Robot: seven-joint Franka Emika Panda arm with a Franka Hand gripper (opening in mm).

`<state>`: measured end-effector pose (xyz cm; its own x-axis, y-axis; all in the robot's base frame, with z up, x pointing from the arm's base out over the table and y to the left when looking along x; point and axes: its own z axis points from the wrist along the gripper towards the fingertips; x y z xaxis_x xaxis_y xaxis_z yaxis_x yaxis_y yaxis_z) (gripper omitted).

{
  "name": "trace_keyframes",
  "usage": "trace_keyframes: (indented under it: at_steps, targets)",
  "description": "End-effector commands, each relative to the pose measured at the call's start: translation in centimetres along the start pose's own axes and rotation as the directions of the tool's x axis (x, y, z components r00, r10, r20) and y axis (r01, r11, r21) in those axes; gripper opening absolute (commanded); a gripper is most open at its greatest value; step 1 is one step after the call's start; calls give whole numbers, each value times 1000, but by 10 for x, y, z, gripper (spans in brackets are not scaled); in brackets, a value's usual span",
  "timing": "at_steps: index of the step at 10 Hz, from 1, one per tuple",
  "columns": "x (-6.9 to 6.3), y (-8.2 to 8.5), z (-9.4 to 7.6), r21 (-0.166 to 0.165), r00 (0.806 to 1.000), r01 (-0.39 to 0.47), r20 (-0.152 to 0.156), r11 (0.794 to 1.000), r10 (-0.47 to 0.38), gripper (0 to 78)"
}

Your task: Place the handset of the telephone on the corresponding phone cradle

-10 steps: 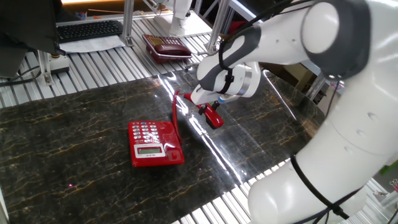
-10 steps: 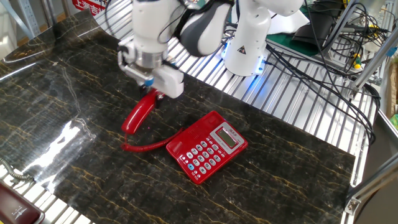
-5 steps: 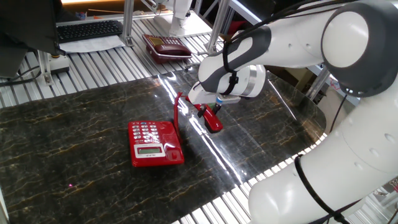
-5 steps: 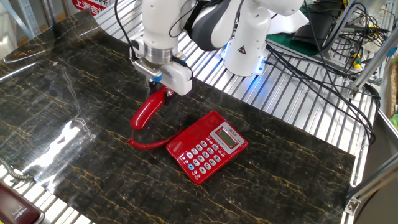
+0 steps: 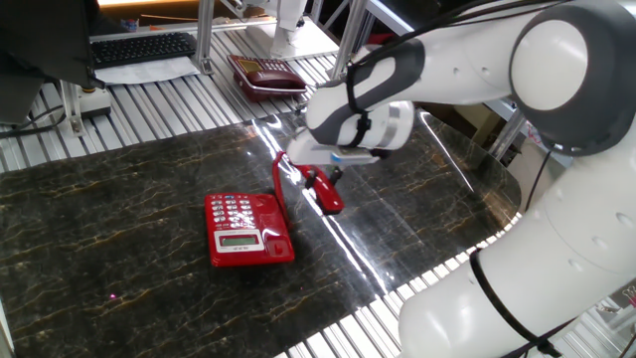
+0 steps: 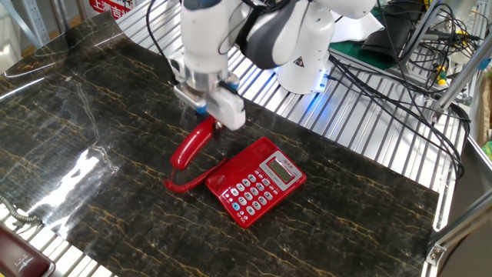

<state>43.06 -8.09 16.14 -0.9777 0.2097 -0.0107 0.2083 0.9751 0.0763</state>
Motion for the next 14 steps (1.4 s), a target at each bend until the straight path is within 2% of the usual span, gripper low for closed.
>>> trace_keyframes:
  at_steps: [1,3,7,10,11,12,13,14]
  targets:
    - [-24,21,0,33,995,-62,-79,998,64,11]
    - [-32,24,2,55,993,-85,-75,995,89,11]
    - [-31,24,3,51,986,-150,-72,987,154,11]
    - [-31,24,3,63,977,-199,-68,978,203,11]
    - [-31,24,3,84,974,-211,-60,974,216,11]
    - [-31,24,3,192,994,-103,-1,976,105,11]
    - [-31,24,3,209,1000,-19,1,978,19,11]
    - [-31,24,3,181,998,61,-26,982,-58,11]
